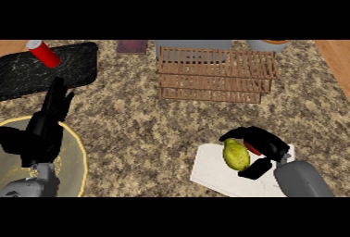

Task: Pick the pear from the placemat and place it in the tiered shelf

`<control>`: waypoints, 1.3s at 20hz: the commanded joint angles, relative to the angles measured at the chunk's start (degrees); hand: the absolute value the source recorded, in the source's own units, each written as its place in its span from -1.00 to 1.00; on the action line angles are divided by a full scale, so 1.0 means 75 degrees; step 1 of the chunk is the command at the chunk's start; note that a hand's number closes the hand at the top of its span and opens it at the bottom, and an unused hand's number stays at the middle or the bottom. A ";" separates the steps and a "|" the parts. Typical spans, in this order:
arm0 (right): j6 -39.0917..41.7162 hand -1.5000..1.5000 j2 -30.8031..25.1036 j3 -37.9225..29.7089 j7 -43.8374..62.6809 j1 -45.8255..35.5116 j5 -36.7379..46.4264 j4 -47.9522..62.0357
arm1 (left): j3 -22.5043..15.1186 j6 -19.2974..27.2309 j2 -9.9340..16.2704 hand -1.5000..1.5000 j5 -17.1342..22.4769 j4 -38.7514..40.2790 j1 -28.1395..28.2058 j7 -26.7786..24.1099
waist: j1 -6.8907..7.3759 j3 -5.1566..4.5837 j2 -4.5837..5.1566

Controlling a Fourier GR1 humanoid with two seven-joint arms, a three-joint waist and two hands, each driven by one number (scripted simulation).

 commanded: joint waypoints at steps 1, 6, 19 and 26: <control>-0.0279 1.00 -0.0037 0.0103 -0.0641 0.0164 0.0353 0.0163 | 0.0212 -0.0216 -0.0072 0.00 0.0086 0.0491 -0.0167 -0.0291 | -0.0023 0.0054 0.0056; -0.1545 1.00 0.0035 0.0071 -0.1264 0.0391 0.0873 0.0426 | 0.0010 -0.0085 -0.0179 0.00 -0.0145 -0.0460 0.0388 0.0241 | -0.0008 0.0056 0.0053; -0.2664 1.00 0.2024 0.2659 0.8451 -0.0047 0.1895 -0.1755 | 0.0016 -0.0126 -0.0137 0.00 -0.0128 -0.0002 -0.0067 0.0095 | 0.0130 0.0051 0.0046; -0.3972 1.00 0.2042 0.3961 1.1046 -0.0953 0.1374 -0.4142 | -0.0288 0.0042 -0.0322 0.00 -0.0372 -0.0346 0.0149 0.0363 | 0.0110 0.0055 -0.0002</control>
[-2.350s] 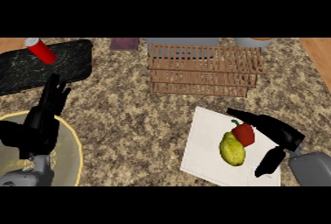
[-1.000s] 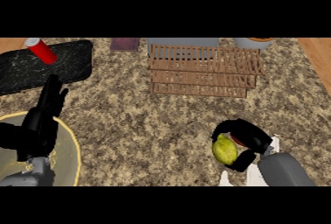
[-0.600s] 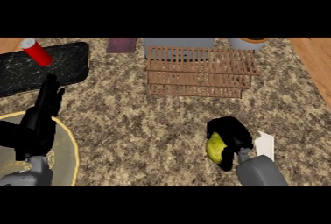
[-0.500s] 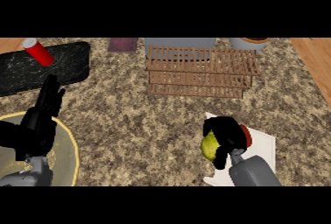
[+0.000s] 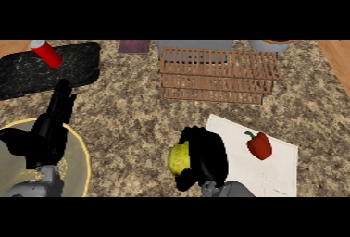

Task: Pick the pear from the placemat and place it in the tiered shelf

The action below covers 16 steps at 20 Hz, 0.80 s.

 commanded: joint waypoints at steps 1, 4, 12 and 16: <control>-0.0961 1.00 0.0062 0.0351 0.1533 -0.0781 -0.0268 -0.1396 | -0.0068 0.0042 -0.0004 0.00 -0.0131 -0.0005 -0.0036 0.0002 | -0.0010 0.0015 -0.0010; -0.1177 1.00 0.0063 0.0360 0.2697 -0.1449 0.0179 -0.1836 | 0.0157 -0.0277 0.0077 0.00 0.0308 -0.0123 0.0339 -0.0119 | 0.0028 0.0005 -0.0011; 0.0649 1.00 0.0061 -0.0646 0.3823 -0.2568 0.1429 -0.2797 | 0.0151 -0.0163 0.0114 0.00 0.0136 -0.0251 0.0202 0.0099 | -0.0133 0.0007 -0.0023; 0.0251 1.00 0.0060 -0.1025 0.3786 -0.3058 0.1487 -0.2140 | 0.0348 -0.0252 0.0187 0.00 0.0297 -0.0041 -0.0065 0.0150 | -0.0056 0.0007 0.0033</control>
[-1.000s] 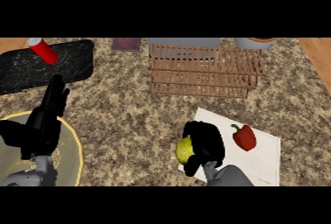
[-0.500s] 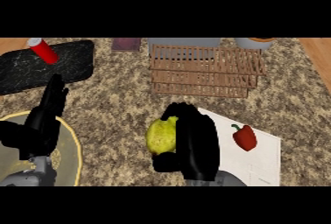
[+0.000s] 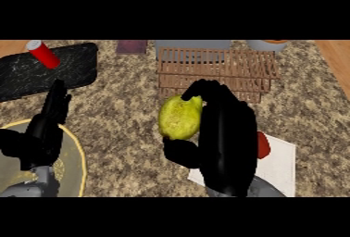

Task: Pick the pear from the placemat and place it in the tiered shelf

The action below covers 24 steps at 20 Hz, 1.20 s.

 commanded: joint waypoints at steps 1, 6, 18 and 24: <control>0.0249 1.00 0.0098 -0.0678 0.1477 -0.0980 -0.0100 0.0620 | -0.0152 0.0069 -0.0150 0.00 -0.0154 0.0153 -0.0083 -0.0130 | 0.0072 0.0001 0.0051; 0.0049 1.00 0.0099 -0.1404 0.0423 -0.0306 0.0288 0.0622 | 0.0216 -0.0122 0.0115 0.00 0.0023 0.0386 -0.0251 -0.0176 | -0.0017 0.0009 0.0063; -0.1795 1.00 0.0101 -0.3166 -0.1853 -0.0479 0.0167 0.2678 | 0.0216 -0.0168 0.0017 0.00 -0.0037 -0.0073 0.0072 -0.0065 | 0.0051 0.0013 0.0064; -0.2825 1.00 0.0101 -0.3644 -0.2700 -0.1175 -0.0173 0.4429 | 0.0347 -0.0240 -0.0057 0.00 0.0027 0.0300 -0.0219 -0.0249 | 0.0050 0.0011 0.0068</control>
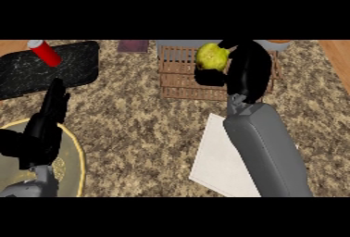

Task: Pick the pear from the placemat and place it in the tiered shelf

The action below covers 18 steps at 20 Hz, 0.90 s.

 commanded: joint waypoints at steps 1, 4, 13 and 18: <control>-0.1048 1.00 0.0030 -0.0244 -0.0621 -0.0150 -0.0140 0.1245 | -0.0249 -0.0047 -0.0169 0.00 -0.0163 -0.0289 0.0479 -0.0127 | 0.0023 0.0001 -0.0002; -0.0817 1.00 -0.0085 -0.0776 -0.0964 -0.0890 -0.0224 0.2132 | -0.0041 -0.0023 0.0001 0.00 -0.0131 -0.0082 -0.0167 0.0332 | 0.0002 0.0000 0.0001; -0.2065 -1.00 0.0029 -0.1639 -0.2004 -0.1452 -0.1866 0.3667 | -0.0033 -0.0109 -0.0267 0.00 -0.0092 0.0122 0.0402 -0.0599 | 0.0053 0.0000 0.0013; -0.1883 -1.00 -0.0088 -0.1970 -0.3017 -0.1603 -0.2425 0.4037 | 0.0134 -0.0071 -0.0176 0.00 -0.0106 0.0438 -0.0193 -0.0230 | -0.0004 0.0001 0.0005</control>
